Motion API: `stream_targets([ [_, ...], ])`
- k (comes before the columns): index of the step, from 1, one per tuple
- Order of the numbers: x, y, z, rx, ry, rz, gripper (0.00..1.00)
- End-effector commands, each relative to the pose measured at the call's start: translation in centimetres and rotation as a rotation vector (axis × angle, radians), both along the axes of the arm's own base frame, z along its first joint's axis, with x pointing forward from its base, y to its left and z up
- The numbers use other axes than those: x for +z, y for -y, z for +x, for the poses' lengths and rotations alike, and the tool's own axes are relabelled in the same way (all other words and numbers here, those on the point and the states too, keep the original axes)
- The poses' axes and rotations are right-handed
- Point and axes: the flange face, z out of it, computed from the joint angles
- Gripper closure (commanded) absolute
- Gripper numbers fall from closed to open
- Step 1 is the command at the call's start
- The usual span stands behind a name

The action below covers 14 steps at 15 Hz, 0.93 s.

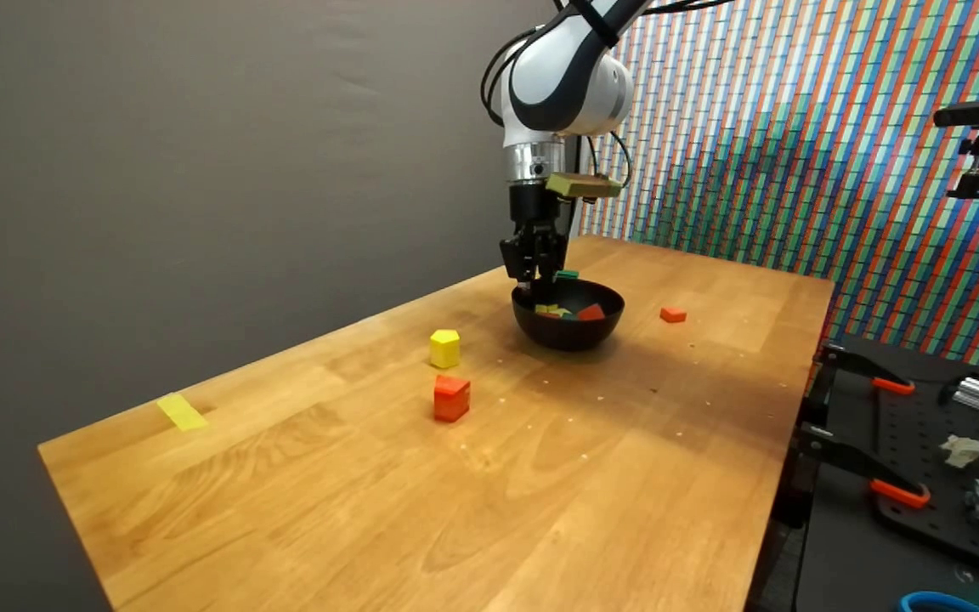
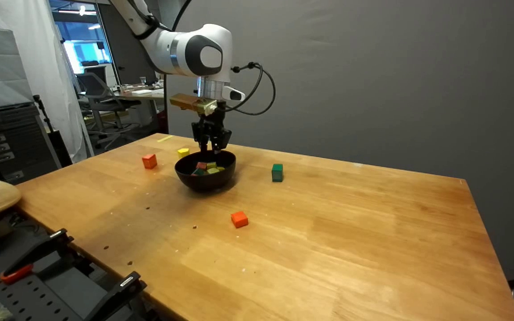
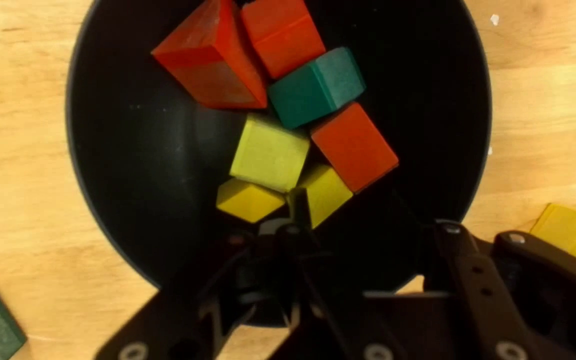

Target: Remove the cubes from the bowl

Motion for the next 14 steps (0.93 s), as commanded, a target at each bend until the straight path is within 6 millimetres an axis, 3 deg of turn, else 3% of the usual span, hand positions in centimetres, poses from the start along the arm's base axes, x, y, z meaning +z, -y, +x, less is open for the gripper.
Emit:
stream_targets([
  [1, -0.6, -0.5, 0.1, -0.029, -0.004, -0.008, 0.31],
  [4, -1.7, -0.6, 0.0, -0.042, -0.025, -0.022, 0.21],
  [6, -2.5, -0.6, -0.1, -0.055, -0.044, -0.026, 0.26],
  [7, -2.8, -0.6, -0.2, -0.062, -0.051, -0.027, 0.32],
  [12, -3.2, -0.5, -0.1, -0.087, -0.057, -0.041, 0.81],
  [14, -3.2, -0.7, 0.1, -0.088, -0.055, -0.052, 0.91],
])
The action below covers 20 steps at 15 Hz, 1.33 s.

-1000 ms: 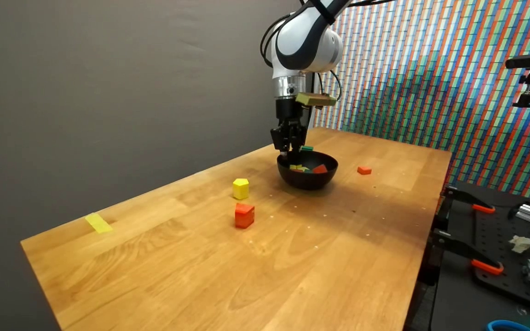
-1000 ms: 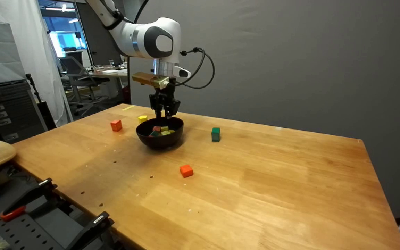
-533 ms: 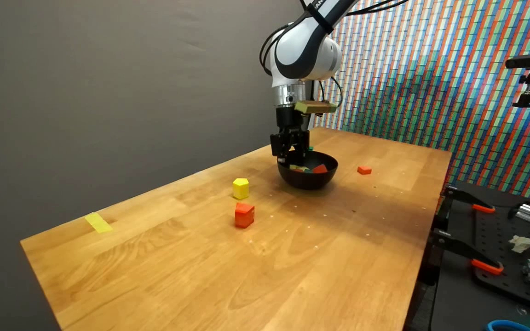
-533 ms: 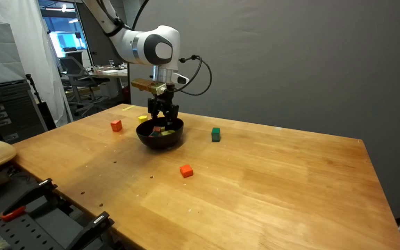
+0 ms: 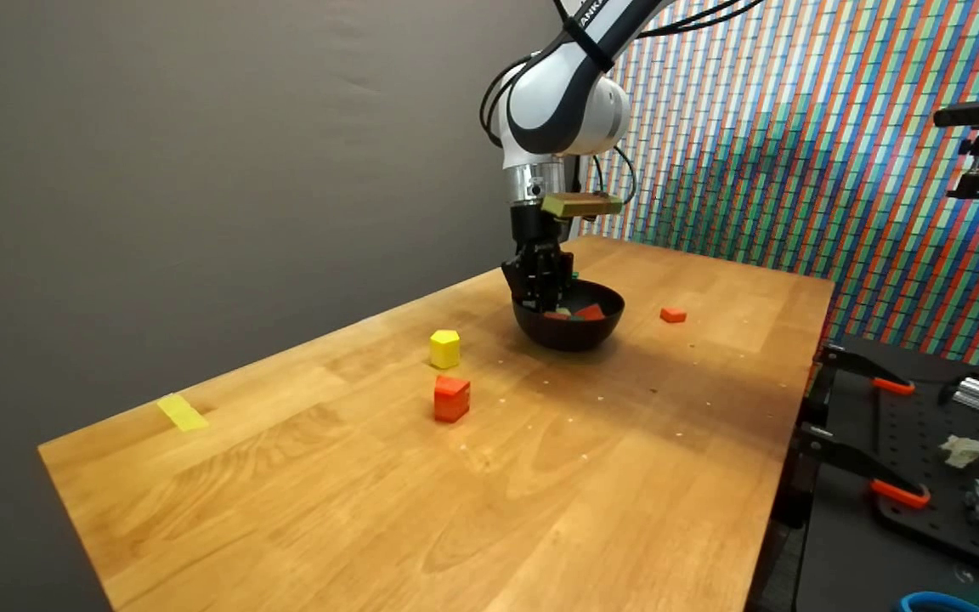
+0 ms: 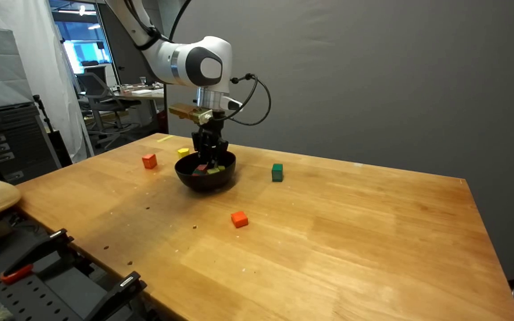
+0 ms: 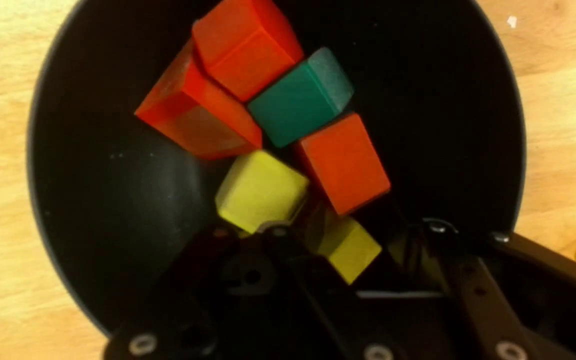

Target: Remove the cubes from the bowl

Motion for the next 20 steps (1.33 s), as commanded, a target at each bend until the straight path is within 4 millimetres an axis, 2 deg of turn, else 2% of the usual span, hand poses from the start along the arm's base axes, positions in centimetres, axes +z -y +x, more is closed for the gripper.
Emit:
stream_targets([
  [1, -0.4, -0.4, 0.7, -0.006, -0.005, -0.039, 0.89],
  [3, -0.1, -0.5, 0.7, 0.006, -0.005, -0.045, 0.99],
  [5, 1.8, -0.7, 0.4, 0.036, -0.004, -0.029, 1.00],
  [9, 7.3, 0.3, 0.2, 0.057, 0.068, -0.089, 0.95],
  [10, 8.1, 0.7, 0.3, 0.066, 0.065, -0.095, 0.71],
  [12, 9.2, 0.9, 0.2, 0.086, 0.031, -0.080, 0.68],
  [14, 9.3, 0.8, -0.3, 0.111, -0.016, -0.039, 0.54],
  [16, 8.5, 0.8, -0.8, 0.128, -0.059, -0.011, 0.38],
  [20, 5.1, 1.7, -1.4, 0.146, -0.084, -0.026, 0.09],
])
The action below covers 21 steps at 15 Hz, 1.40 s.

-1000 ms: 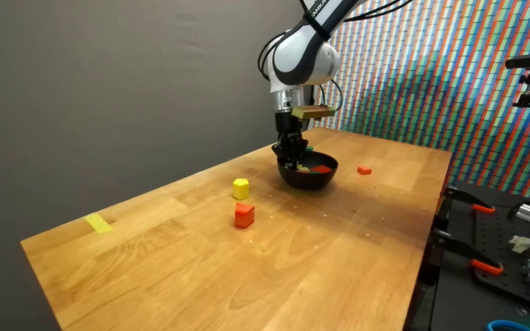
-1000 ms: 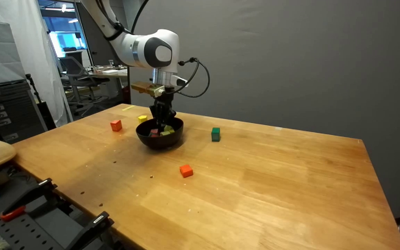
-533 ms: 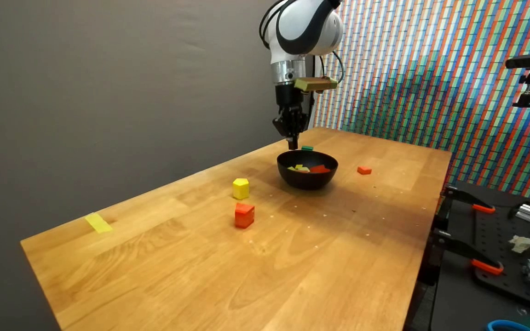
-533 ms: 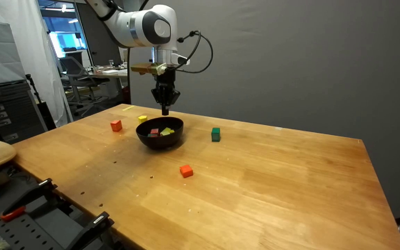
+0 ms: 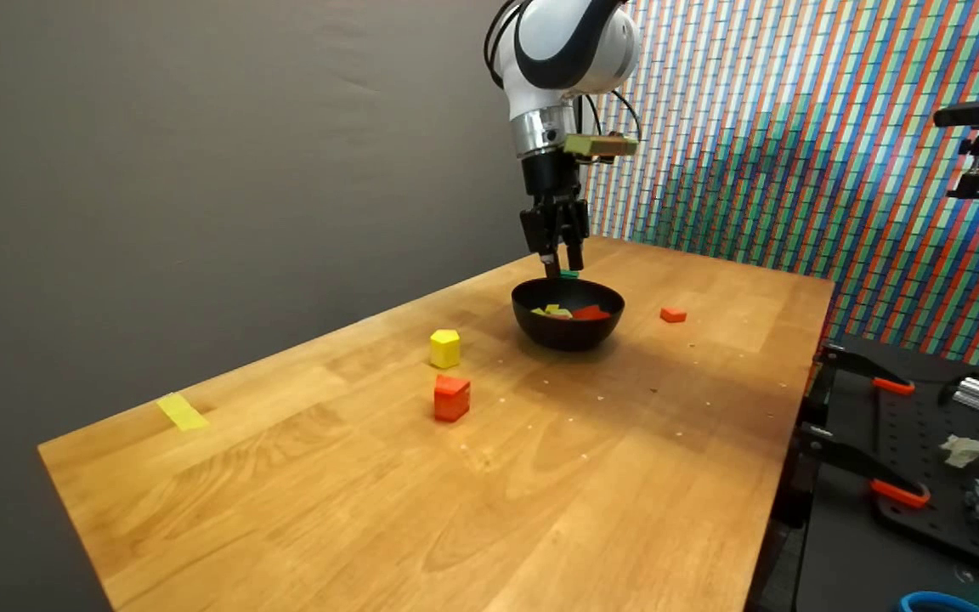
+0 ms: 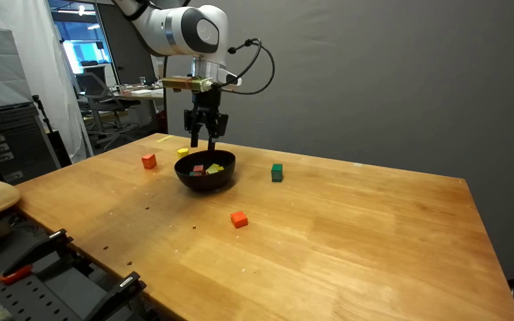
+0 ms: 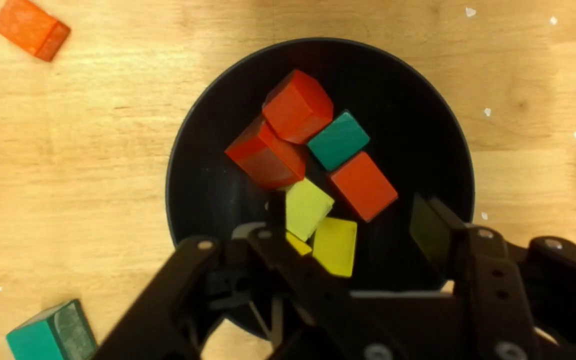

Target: Remove the cubes from the bowl

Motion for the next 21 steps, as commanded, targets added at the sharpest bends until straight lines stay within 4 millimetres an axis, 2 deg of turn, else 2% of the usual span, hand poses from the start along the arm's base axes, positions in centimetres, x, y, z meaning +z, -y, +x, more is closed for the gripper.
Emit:
stream_targets([
  [1, -2.3, 0.9, -0.6, -0.001, -0.018, 0.015, 0.01],
  [7, -6.4, 0.7, -1.2, -0.023, -0.018, 0.018, 0.00],
  [10, -7.8, 0.4, -1.5, -0.023, -0.022, 0.010, 0.00],
  [13, -8.3, -0.3, -1.5, -0.014, -0.016, 0.010, 0.00],
  [17, -8.2, -1.5, -0.5, 0.035, 0.032, -0.028, 0.00],
  [18, -8.2, -1.9, -0.3, 0.057, 0.037, -0.038, 0.11],
  [19, -8.3, -2.4, -0.1, 0.076, 0.046, -0.047, 0.27],
  [21, -8.3, -3.3, 0.3, 0.110, 0.053, -0.060, 0.44],
])
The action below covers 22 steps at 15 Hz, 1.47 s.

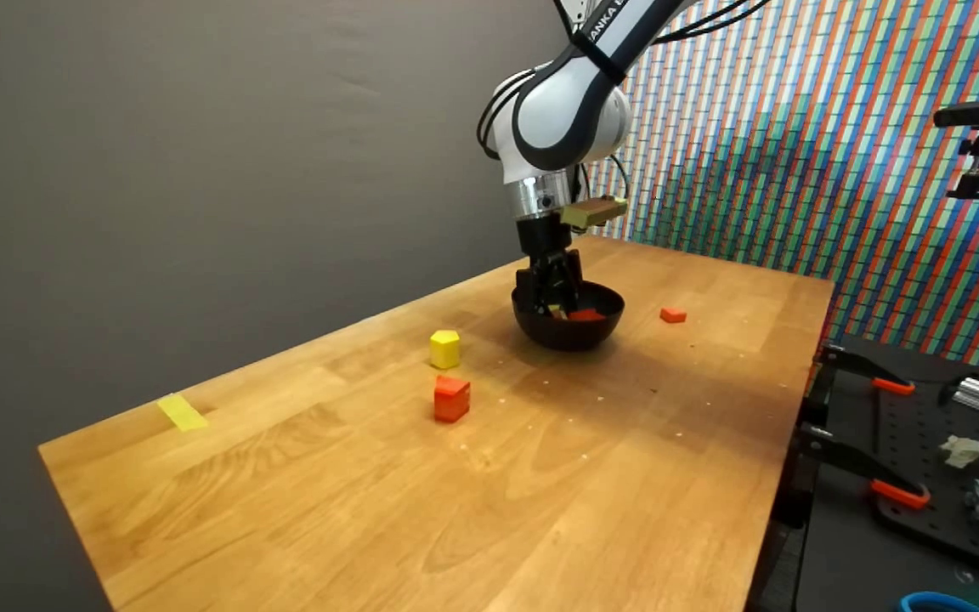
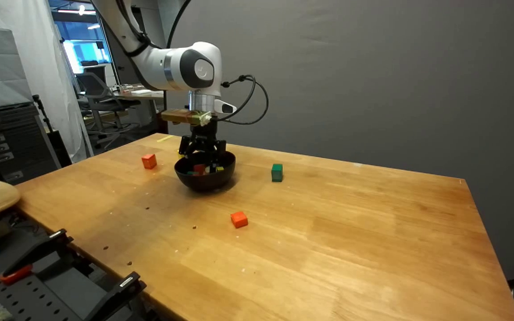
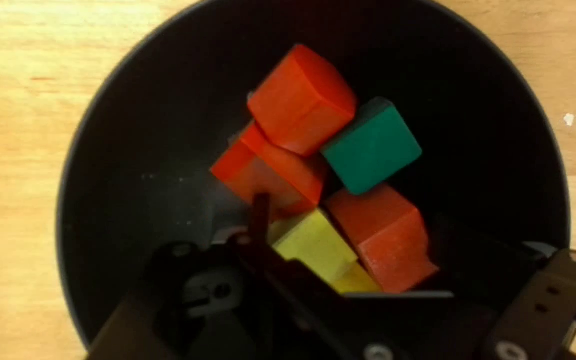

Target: Remove the cubes from the bowl

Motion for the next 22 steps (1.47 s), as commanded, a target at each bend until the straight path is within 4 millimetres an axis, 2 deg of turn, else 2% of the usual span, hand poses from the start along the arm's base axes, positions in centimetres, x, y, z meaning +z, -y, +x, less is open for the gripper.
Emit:
stream_targets([
  [1, -0.6, -1.6, 1.3, 0.052, 0.037, -0.035, 0.51],
  [2, -0.5, -1.8, 1.5, 0.060, 0.042, -0.039, 0.58],
  [4, -0.4, -2.2, 1.8, 0.074, 0.050, -0.048, 0.60],
  [5, -0.4, -2.3, 1.9, 0.077, 0.054, -0.053, 0.74],
  [7, -0.4, -2.3, 2.0, 0.076, 0.056, -0.051, 0.72],
  [8, 0.0, -2.2, 2.1, 0.072, 0.060, -0.045, 0.78],
  [9, 0.8, -1.9, 2.1, 0.062, 0.068, -0.029, 0.79],
  [10, 1.6, -1.7, 2.2, 0.058, 0.070, -0.016, 0.89],
  [12, 4.4, -1.1, 2.3, 0.046, 0.116, -0.032, 0.99],
  [14, 7.2, -0.6, 2.4, 0.031, 0.165, -0.036, 0.93],
  [16, 8.9, -0.4, 2.8, 0.016, 0.195, -0.044, 0.92],
  [17, 9.4, -0.4, 3.0, 0.011, 0.198, -0.045, 0.76],
  [18, 9.4, -0.5, 3.2, 0.007, 0.194, -0.032, 0.68],
  [19, 9.2, -0.7, 3.3, 0.003, 0.189, -0.021, 0.67],
  [20, 8.9, -0.7, 3.3, -0.003, 0.179, -0.010, 0.61],
  [22, 7.5, -0.9, 2.9, -0.018, 0.149, 0.030, 0.45],
])
